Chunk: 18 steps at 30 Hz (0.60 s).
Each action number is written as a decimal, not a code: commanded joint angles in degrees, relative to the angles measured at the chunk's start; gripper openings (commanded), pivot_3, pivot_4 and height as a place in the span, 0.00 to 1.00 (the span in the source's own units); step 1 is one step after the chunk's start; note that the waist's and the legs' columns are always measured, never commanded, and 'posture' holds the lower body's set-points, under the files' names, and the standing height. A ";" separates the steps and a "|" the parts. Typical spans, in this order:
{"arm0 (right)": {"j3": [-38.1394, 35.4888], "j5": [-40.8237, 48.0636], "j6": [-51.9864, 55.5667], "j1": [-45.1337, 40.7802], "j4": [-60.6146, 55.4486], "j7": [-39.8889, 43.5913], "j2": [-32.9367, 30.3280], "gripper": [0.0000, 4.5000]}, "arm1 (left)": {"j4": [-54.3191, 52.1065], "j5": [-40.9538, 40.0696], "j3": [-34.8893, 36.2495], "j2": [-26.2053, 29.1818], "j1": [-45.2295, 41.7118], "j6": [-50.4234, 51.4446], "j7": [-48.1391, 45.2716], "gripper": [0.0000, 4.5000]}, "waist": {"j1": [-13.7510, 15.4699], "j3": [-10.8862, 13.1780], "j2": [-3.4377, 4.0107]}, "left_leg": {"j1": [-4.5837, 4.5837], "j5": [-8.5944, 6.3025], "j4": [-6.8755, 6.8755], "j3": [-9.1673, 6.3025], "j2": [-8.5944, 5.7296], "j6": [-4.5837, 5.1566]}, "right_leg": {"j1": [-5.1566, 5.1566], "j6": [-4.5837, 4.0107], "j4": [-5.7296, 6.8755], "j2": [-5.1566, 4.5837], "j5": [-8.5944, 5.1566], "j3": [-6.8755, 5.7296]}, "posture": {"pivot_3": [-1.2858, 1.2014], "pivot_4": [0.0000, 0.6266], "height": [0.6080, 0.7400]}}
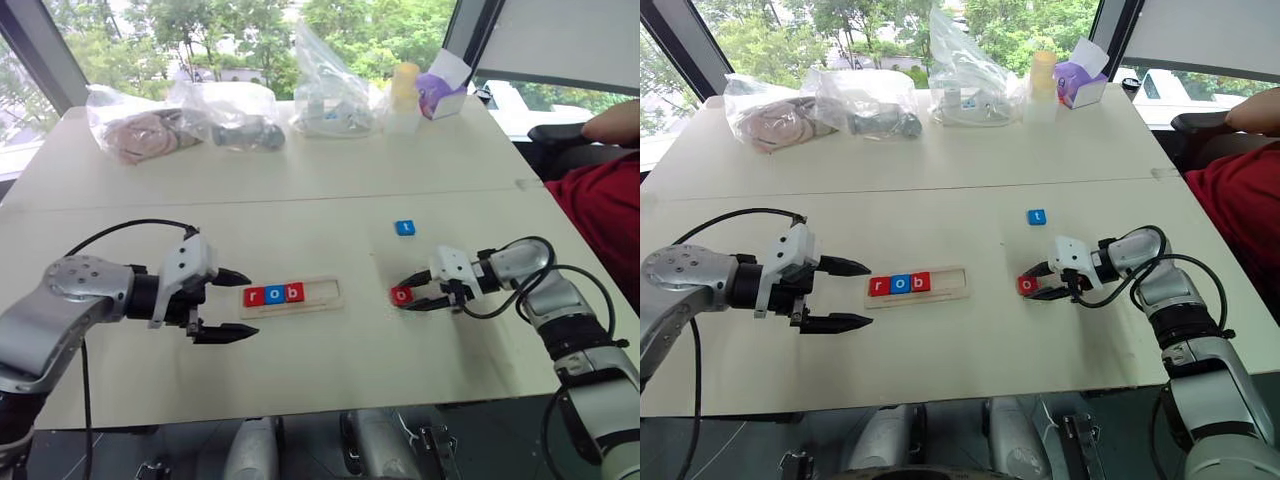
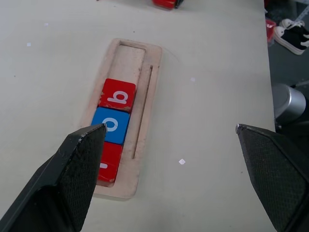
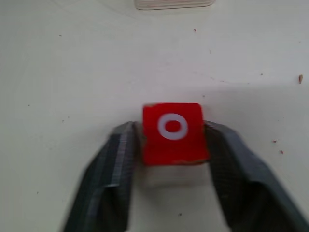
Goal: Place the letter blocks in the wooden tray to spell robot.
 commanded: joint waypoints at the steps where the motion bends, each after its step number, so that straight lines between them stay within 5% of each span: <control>1: -0.60 -0.69 1.69 -0.68 0.64 -0.79 -0.12 0.26 | -0.25 -0.41 1.82 1.41 -0.14 -0.18 -0.19 1.00 | 0.03 0.00 0.00 | 0.03 0.00 0.00 0.02 0.00 0.00 | 0.01 0.00 0.03 0.00 0.00 0.01 | 0.52 0.24 1.00; 7: -2.10 5.86 23.60 -4.39 -13.22 -6.78 6.63 0.26 | 2.81 0.98 2.05 3.05 2.55 -1.89 -1.15 1.00 | -0.61 0.01 0.02 | 0.21 0.01 -0.02 0.22 0.05 -0.01 | 0.00 -0.02 0.18 0.03 0.03 0.15 | 0.52 0.24 1.00; 18: 7.94 0.60 36.07 -5.98 -26.15 -16.61 16.74 0.26 | 2.63 1.31 2.49 2.60 2.40 -2.20 0.73 1.00 | 0.32 0.01 0.01 | -0.10 0.01 -0.01 0.17 0.04 -0.02 | -0.24 -0.02 0.16 0.00 0.02 0.11 | 0.52 0.24 1.00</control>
